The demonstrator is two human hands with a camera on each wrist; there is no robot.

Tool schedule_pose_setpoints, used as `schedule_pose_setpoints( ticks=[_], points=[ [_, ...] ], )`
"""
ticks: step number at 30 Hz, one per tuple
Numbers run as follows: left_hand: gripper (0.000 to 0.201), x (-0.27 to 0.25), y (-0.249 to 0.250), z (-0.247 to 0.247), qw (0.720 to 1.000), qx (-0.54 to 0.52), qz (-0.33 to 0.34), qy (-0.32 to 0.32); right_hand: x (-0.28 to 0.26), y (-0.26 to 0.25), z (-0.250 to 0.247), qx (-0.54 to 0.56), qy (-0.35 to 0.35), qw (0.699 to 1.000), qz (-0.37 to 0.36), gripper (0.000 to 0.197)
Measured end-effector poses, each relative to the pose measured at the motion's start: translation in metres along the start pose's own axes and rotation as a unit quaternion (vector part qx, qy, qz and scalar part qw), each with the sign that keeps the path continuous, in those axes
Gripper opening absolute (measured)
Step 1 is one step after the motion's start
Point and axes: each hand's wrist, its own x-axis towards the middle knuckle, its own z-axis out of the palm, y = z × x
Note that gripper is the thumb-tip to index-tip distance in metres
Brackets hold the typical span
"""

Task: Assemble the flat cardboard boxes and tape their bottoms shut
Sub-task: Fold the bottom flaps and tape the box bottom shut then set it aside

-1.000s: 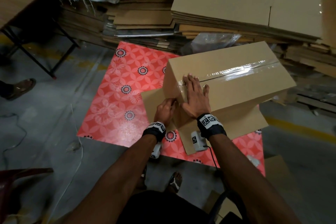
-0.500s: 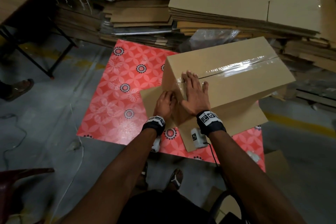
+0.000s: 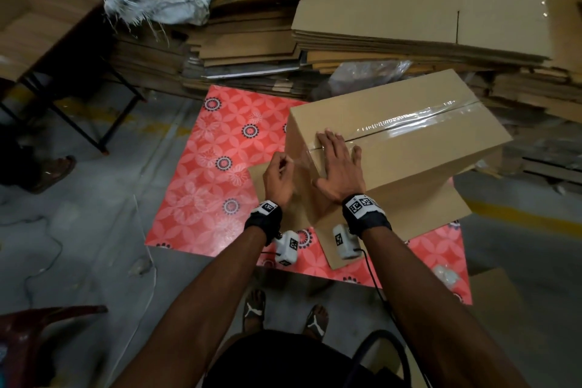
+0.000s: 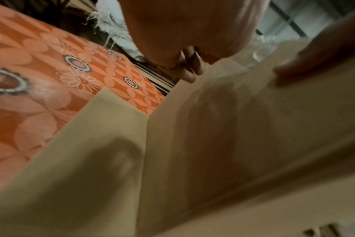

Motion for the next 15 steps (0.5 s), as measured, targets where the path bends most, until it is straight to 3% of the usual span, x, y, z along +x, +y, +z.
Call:
schedule_pose_setpoints(
  ticks=[6,11,13,15],
  points=[
    [0.013,-0.004,0.04,-0.006,0.977,-0.195,-0.087,0.012,0.0,0.005,0.005,0.018,0.043,0.998,-0.038,0.073],
    [0.016,0.001,0.074,-0.019,0.903,-0.396,-0.165,-0.022,0.0,0.006,-0.001,0.106,0.044,0.992,-0.045,0.053],
    [0.012,0.003,0.083,-0.022,0.883,-0.426,-0.188,-0.055,0.002,0.01,-0.001,0.16,0.052,0.985,-0.039,0.043],
    [0.009,0.005,0.087,-0.022,0.888,-0.406,-0.201,-0.076,0.004,0.014,0.0,0.211,0.066,0.975,-0.029,0.037]
  ],
)
